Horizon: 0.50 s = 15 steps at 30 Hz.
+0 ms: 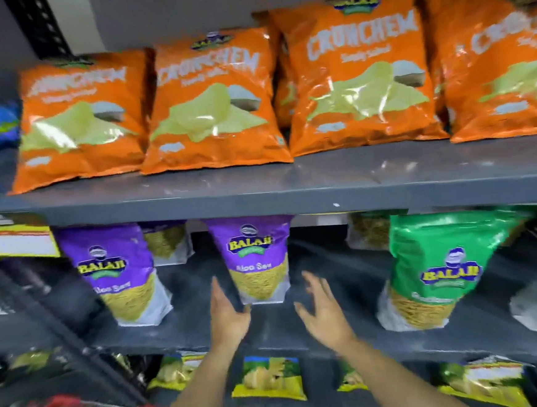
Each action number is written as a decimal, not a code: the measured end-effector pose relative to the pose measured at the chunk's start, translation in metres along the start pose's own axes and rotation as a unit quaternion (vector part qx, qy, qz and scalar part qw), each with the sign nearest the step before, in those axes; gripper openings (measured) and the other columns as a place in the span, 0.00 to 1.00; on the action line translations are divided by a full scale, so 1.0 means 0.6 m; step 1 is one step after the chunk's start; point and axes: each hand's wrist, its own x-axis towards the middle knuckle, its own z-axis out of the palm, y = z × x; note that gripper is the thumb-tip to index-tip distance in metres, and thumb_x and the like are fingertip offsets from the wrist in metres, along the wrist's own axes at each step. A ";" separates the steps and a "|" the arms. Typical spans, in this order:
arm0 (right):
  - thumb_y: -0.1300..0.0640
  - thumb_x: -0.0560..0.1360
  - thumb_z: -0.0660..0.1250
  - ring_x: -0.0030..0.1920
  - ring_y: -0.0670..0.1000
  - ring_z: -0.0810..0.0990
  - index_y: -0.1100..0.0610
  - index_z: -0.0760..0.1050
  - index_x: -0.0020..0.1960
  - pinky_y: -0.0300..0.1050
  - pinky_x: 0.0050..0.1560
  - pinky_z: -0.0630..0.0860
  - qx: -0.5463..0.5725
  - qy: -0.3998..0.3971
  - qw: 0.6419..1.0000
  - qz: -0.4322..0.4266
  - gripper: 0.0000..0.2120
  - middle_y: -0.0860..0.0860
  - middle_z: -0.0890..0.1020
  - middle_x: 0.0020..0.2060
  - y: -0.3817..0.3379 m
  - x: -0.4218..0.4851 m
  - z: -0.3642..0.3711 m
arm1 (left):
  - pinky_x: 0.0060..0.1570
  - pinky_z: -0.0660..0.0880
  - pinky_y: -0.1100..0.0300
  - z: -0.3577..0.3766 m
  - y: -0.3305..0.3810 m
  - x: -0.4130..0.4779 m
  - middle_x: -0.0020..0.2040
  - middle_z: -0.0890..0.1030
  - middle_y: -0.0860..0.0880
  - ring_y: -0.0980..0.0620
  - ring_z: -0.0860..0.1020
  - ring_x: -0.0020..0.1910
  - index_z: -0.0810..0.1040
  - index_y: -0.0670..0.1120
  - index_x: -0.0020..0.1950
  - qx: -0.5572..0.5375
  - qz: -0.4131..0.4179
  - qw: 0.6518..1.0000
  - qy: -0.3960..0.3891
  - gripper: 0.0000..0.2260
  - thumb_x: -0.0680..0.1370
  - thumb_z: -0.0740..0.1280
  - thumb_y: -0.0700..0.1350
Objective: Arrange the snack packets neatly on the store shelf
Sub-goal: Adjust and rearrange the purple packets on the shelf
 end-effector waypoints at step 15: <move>0.55 0.64 0.78 0.53 0.39 0.80 0.44 0.68 0.64 0.28 0.50 0.73 0.137 -0.043 0.987 0.072 0.33 0.41 0.82 0.54 -0.032 0.107 0.059 | 0.48 0.79 0.67 -0.034 -0.015 0.151 0.54 0.81 0.51 0.56 0.80 0.50 0.71 0.52 0.60 -0.120 0.040 0.956 -0.266 0.28 0.67 0.77 0.31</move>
